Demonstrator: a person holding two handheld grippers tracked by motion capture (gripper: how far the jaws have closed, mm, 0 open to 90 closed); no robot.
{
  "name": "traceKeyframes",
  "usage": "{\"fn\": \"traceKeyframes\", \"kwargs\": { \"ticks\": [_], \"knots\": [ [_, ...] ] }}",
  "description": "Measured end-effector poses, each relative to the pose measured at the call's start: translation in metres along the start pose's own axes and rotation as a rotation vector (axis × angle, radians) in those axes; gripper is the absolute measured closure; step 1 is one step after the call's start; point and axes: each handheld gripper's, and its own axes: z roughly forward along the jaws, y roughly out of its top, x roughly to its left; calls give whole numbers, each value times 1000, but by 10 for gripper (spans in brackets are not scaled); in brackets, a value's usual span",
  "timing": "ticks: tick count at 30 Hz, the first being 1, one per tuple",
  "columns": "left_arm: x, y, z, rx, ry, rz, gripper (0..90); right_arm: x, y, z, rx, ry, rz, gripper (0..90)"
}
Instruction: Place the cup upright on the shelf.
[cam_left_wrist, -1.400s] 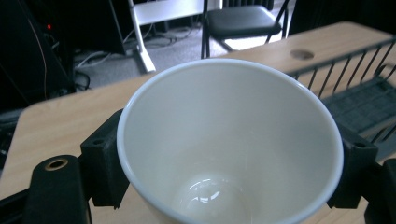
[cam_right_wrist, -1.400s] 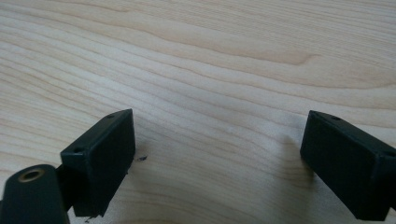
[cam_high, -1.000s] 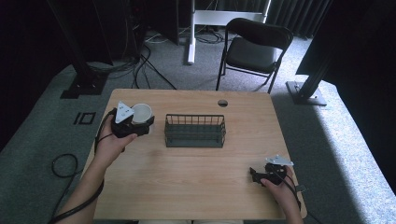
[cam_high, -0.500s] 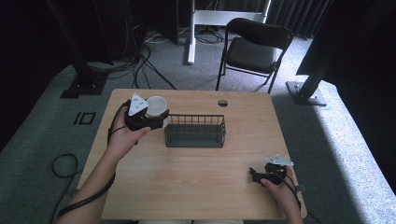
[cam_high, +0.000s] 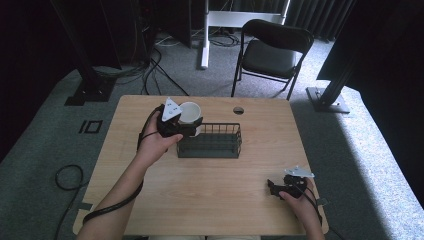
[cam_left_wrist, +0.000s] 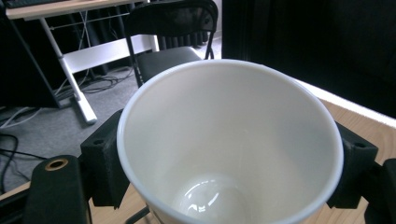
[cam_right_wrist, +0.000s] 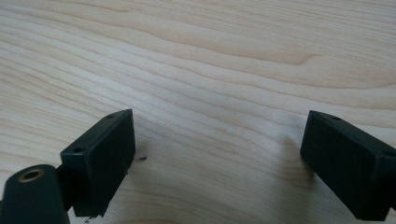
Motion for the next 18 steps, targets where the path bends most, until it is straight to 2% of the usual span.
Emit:
{"fn": "traceKeyframes", "kwargs": {
  "ticks": [4, 11, 15, 18],
  "knots": [
    [-10, 2, 12, 6, -25, 5, 203, 0, 0, 0, 0, 0, 0, 98],
    [-18, -1, 29, 15, -30, -1, 203, 0, 0, 0, 0, 0, 0, 98],
    [-21, -9, 43, 22, -34, -21, 202, 0, 0, 0, 0, 0, 0, 98],
    [-25, -14, 51, 38, -43, -20, 202, 0, 0, 0, 1, 1, 2, 98]
  ]
}}
